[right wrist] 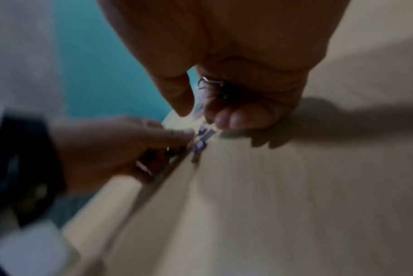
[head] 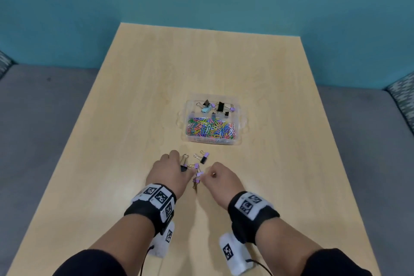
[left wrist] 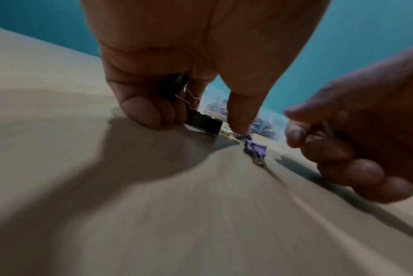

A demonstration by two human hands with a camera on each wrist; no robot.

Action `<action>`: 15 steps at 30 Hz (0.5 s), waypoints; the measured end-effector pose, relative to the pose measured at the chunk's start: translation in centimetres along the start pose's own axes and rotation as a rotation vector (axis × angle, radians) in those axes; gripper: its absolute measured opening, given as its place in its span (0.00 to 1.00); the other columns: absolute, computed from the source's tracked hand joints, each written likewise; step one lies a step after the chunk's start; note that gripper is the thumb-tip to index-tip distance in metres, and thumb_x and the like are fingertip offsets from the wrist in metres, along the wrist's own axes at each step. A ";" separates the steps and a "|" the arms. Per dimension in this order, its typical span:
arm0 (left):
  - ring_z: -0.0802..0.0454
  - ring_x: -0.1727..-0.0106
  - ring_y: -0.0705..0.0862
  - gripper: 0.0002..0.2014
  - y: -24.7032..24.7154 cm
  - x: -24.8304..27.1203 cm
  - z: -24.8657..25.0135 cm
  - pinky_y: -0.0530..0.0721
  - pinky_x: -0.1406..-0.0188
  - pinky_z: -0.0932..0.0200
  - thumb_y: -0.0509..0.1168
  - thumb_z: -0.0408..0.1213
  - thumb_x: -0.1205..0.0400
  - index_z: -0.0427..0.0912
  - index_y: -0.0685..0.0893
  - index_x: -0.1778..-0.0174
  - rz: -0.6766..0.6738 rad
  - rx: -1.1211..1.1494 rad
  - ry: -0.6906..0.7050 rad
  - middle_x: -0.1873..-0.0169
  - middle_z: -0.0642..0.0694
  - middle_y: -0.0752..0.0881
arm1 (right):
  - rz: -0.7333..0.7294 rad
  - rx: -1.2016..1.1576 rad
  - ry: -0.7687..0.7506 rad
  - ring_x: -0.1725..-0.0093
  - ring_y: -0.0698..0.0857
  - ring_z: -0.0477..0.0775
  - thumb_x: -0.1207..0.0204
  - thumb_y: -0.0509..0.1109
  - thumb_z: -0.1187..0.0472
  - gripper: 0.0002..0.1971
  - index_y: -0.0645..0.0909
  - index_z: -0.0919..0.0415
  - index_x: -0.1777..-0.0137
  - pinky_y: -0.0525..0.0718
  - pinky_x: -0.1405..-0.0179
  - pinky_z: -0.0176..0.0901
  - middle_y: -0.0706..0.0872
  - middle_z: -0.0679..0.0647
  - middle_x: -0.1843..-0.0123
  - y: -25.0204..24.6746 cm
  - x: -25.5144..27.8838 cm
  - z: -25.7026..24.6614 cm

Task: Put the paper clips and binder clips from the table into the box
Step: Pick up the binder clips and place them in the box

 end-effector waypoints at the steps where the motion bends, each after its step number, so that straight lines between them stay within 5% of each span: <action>1: 0.40 0.57 0.79 0.22 0.0 -0.2 0.1 0.71 0.66 0.54 0.67 0.58 0.28 0.44 0.69 0.55 0.000 -0.020 0.004 0.59 0.45 0.78 | -0.001 0.220 -0.079 0.66 0.78 0.55 0.26 0.64 0.45 0.13 0.72 0.55 0.58 0.71 0.68 0.44 0.81 0.48 0.64 0.2 -0.1 -0.3; 6: 0.47 0.67 0.77 0.16 -1.1 -0.6 -0.4 0.68 0.73 0.56 0.67 0.51 0.28 0.43 0.71 0.61 -0.031 0.120 -0.079 0.67 0.49 0.80 | 0.041 0.522 -0.222 0.50 0.86 0.61 0.27 0.65 0.41 0.20 0.71 0.53 0.43 0.82 0.57 0.49 0.85 0.51 0.48 1.9 -1.3 -1.9; 11: 0.50 0.68 0.81 0.16 -2.7 -0.9 -1.6 0.75 0.70 0.56 0.69 0.52 0.30 0.44 0.75 0.63 0.019 0.402 -0.211 0.71 0.48 0.83 | 0.041 0.614 -0.279 0.53 0.86 0.65 0.23 0.60 0.59 0.12 0.70 0.56 0.40 0.79 0.61 0.52 0.86 0.58 0.51 2.3 -1.9 -2.3; 15: 0.50 0.67 0.82 0.15 -4.7 -3.4 0.2 0.78 0.67 0.54 0.70 0.52 0.29 0.45 0.75 0.63 0.069 0.364 -0.125 0.71 0.48 0.84 | -0.006 0.737 -0.356 0.55 0.86 0.66 0.28 0.64 0.64 0.15 0.70 0.60 0.42 0.72 0.68 0.49 0.86 0.61 0.52 2.2 -1.7 -2.8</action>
Point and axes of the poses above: each hand's wrist, its own x-axis away from the middle knuckle, its own y-axis out of the palm, z = x × y, the point moved 1 cm from there along -x, towards the middle knuckle
